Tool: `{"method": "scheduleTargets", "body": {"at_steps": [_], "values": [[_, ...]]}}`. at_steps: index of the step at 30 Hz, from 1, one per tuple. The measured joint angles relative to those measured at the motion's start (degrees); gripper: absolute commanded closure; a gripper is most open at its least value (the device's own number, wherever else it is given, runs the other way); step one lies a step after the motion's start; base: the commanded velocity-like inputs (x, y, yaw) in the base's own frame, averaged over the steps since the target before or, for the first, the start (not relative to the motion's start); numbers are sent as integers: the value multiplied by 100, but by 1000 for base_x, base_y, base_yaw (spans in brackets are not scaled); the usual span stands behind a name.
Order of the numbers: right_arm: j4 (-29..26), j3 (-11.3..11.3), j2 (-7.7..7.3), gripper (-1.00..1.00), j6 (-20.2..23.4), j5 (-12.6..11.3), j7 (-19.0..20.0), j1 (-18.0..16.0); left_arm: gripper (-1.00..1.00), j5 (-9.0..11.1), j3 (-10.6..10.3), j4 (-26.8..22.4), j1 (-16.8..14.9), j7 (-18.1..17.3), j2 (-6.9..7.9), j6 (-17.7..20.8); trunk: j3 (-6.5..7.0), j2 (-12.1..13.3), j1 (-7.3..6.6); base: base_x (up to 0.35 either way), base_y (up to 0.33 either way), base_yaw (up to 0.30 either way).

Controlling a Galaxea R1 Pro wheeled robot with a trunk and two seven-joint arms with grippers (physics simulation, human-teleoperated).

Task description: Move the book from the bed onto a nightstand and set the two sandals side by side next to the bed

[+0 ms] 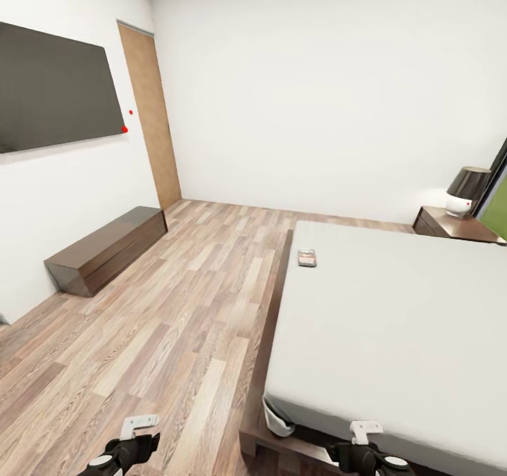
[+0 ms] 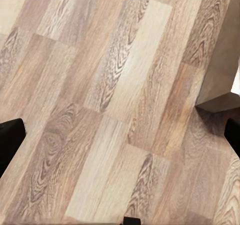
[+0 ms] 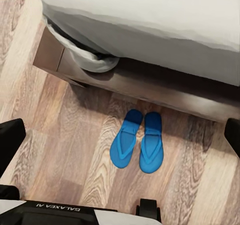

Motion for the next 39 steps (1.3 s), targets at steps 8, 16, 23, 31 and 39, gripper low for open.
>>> {"method": "scheduleTargets", "body": {"at_steps": [8,16,23,31,39], "values": [[0,1,-1,-100,0,0,0,0,-100,-4,0,-3,11,0,0,0,2,0,0,0,0,272],[0,1,-1,-100,0,0,0,0,-100,-2,0,-3,13,0,-1,2,3,0,0,0,0,284],[0,1,1,-100,0,1,0,0,-100,-3,-1,-3,24,0,-1,0,3,0,0,0,0,286],[-5,1,-1,-100,0,0,0,0,-100,-7,-3,-4,29,0,-1,0,3,0,0,0,0,286],[-8,0,-3,-100,0,1,0,0,-100,-8,0,-4,31,0,-1,0,3,0,0,0,0,286]]}}
